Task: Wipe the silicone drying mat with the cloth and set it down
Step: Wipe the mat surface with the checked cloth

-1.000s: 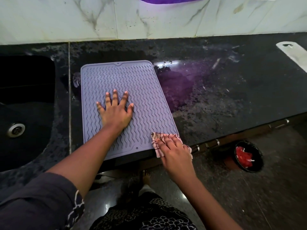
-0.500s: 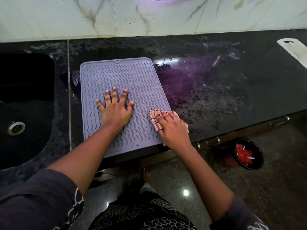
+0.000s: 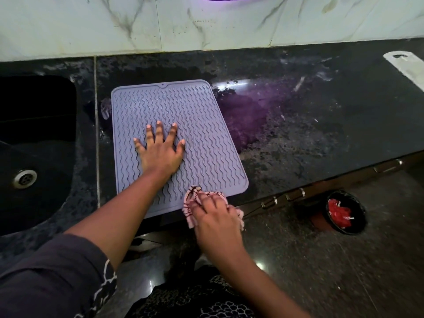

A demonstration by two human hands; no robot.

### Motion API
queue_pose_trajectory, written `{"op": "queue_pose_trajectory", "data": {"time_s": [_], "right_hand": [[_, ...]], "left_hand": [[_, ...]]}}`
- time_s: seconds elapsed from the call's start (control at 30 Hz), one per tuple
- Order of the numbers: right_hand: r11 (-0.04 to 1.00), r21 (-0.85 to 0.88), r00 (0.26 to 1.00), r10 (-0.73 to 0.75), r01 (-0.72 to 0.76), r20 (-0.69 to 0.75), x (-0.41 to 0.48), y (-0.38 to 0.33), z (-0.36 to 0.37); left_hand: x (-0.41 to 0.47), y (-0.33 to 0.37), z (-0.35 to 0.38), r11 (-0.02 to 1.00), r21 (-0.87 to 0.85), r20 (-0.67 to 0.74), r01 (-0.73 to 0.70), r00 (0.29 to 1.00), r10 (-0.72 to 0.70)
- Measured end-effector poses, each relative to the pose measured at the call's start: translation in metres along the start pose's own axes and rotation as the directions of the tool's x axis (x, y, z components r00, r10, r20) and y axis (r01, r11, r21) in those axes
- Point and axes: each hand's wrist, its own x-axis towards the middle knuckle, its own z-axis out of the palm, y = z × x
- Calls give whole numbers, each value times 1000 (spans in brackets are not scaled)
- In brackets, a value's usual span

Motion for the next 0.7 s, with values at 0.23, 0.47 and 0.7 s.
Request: {"op": "queue_pose_trajectory", "data": {"time_s": [0.23, 0.47, 0.7], "right_hand": [[952, -42, 950, 299, -303, -91, 4, 61, -8], [997, 9, 996, 79, -79, -28, -7, 30, 0], [949, 111, 954, 290, -296, 71, 13, 76, -26]], "left_hand": [[0, 0, -1, 1000, -1, 4, 2, 1000, -2], [-1, 0, -3, 1000, -5, 2, -2, 1000, 2], [-2, -2, -6, 999, -37, 26, -16, 1000, 17]]}}
